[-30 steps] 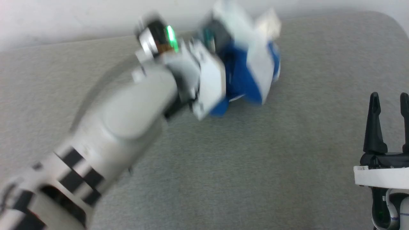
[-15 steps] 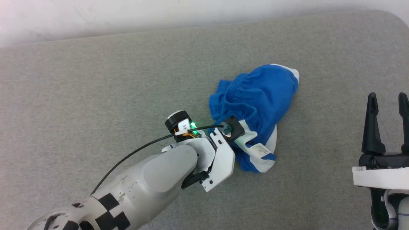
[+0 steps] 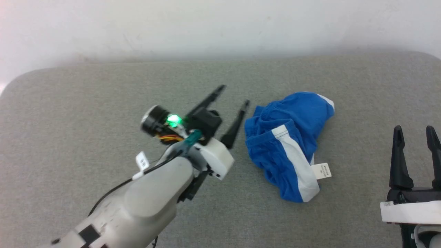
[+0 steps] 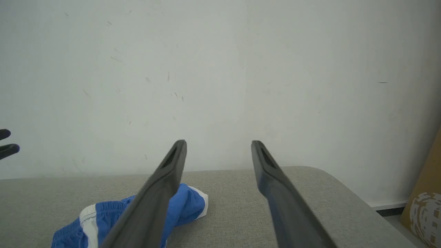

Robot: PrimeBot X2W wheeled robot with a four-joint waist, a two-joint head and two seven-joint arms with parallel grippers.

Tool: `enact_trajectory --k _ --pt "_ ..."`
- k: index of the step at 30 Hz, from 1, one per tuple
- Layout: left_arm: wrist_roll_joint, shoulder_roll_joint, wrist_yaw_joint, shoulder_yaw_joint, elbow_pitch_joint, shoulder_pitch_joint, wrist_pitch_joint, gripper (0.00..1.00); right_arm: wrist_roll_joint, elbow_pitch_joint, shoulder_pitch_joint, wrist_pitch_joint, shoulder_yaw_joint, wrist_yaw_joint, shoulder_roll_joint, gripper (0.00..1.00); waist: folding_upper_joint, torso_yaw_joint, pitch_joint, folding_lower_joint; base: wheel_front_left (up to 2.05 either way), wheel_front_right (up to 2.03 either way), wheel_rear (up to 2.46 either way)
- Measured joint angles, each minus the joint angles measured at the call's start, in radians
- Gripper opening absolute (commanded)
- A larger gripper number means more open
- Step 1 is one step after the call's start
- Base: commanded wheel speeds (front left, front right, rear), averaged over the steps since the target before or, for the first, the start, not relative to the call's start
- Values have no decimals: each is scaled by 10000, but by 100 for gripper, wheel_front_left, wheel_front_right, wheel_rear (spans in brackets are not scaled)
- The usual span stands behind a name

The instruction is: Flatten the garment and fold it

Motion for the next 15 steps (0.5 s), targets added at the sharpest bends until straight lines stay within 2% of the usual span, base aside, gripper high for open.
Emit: enact_trajectory --k 4,7,12,15 --pt "832 545 1689 1513 -1540 1115 -88 100 -69 -42 31 0 -6 0 0 100 0 280 -146 0 0 0 0" --pt "1674 815 2591 2677 -2702 2285 -94 100 -71 -58 38 0 -10 0 0 100 0 416 -186 0 0 0 0" --pt "2433 882 3423 4405 -3603 4500 -94 100 -71 -17 156 0 13 2 2 100 0 476 -267 1 0 0 0" --pt "2757 832 3492 5239 -3718 5529 -94 100 -67 119 311 0 -27 0 -2 100 0 491 -346 1 0 0 0"
